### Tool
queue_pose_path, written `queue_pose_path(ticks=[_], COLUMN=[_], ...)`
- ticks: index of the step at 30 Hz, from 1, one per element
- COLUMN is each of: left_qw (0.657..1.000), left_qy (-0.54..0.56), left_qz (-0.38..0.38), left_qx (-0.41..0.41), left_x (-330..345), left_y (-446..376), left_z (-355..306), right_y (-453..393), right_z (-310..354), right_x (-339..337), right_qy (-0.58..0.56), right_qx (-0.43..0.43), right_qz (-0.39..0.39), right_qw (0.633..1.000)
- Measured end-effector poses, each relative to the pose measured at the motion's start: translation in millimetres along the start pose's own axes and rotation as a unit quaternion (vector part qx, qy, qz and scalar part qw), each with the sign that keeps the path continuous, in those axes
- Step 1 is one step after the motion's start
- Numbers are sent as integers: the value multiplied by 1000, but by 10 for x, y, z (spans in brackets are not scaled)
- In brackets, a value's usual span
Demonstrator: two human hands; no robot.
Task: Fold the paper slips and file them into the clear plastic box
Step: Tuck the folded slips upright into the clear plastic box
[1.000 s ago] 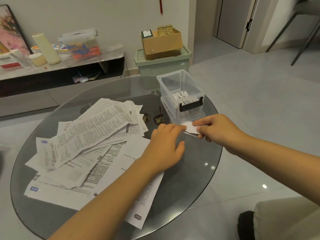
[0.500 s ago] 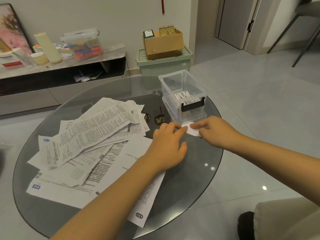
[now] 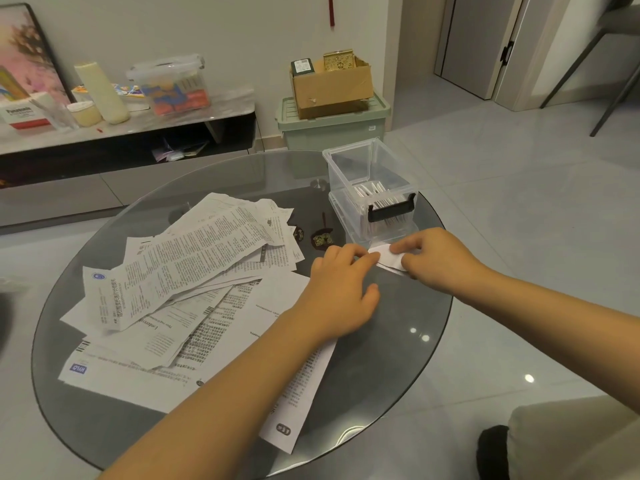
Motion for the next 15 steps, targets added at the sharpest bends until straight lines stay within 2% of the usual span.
queue_pose_path(ticks=[6,15], left_qw=[1000,999], left_qy=[0,-32], left_qz=[3,12], left_qx=[-8,-10], left_x=[-5,23], left_y=[-2,-2], left_z=[-3,-15], right_y=[23,-18], right_z=[39,-6], right_x=[44,41], right_qy=[-1,28], right_qx=[-22,-35], right_qz=[23,-7], right_qw=[999,999])
Point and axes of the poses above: each hand's wrist, its own y-axis away from the middle knuckle, its own x-axis out of the palm, z = x × y, the point moved 6 cm from there along -y, towards the middle knuckle, and after that the axes turned 12 degrees about y, right-handed, at the moved point
